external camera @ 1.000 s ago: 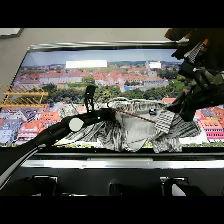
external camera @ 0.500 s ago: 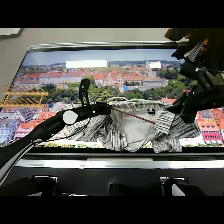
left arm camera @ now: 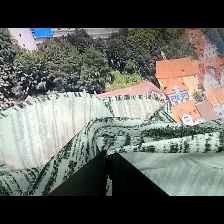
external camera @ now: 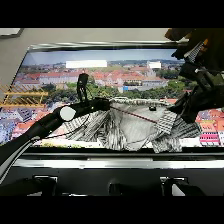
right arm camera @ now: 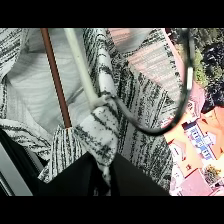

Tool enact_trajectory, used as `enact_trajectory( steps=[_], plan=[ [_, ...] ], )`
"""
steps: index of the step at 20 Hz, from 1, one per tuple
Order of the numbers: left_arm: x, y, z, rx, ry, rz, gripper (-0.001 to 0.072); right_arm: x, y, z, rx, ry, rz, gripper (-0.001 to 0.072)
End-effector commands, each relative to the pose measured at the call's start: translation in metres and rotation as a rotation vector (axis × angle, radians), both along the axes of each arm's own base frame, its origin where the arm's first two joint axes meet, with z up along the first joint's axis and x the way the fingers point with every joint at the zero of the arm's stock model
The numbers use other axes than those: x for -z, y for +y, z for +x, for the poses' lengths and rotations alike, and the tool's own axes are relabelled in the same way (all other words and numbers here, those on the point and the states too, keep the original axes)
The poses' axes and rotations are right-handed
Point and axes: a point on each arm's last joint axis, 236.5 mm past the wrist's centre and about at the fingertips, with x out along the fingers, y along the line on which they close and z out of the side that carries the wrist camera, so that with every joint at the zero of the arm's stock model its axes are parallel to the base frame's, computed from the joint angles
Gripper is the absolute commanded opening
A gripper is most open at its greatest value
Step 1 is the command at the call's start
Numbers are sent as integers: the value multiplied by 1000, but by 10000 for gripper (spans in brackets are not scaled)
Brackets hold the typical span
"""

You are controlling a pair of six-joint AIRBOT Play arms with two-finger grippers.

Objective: Fold the clothes and pants, and hang the long-sleeved shirts on hangers.

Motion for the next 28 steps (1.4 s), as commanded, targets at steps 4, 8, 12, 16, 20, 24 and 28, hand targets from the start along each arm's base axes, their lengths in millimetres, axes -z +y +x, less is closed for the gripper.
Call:
enact_trajectory(
  steps=[4, 8, 12, 16, 20, 24, 28],
  plan=[
    [-43, -6, 15, 21, -96, -17, 33, 9, -6, 13, 41, 12, -7, 35],
    [-60, -9, 16, 60, -113, -14, 32, 10, -9, 24, 82, -8, -1, 35],
    [-86, -16, 17, 89, -148, -25, 32, 11, -9, 27, 84, -7, 2, 36],
    [-112, -19, 19, 120, -206, -2, 33, 11, -9, 27, 32, -34, -18, 37],
    [-116, -20, 15, 147, -207, 18, 32, 12, -11, 27, -14, -54, -43, 37],
    [-111, -21, 11, 162, -191, 28, 32, 11, -11, 28, -60, -77, -61, 38],
    [-108, -22, 8, 177, -178, 37, 33, 9, -11, 34, 17, -71, -34, 38]
  ],
)
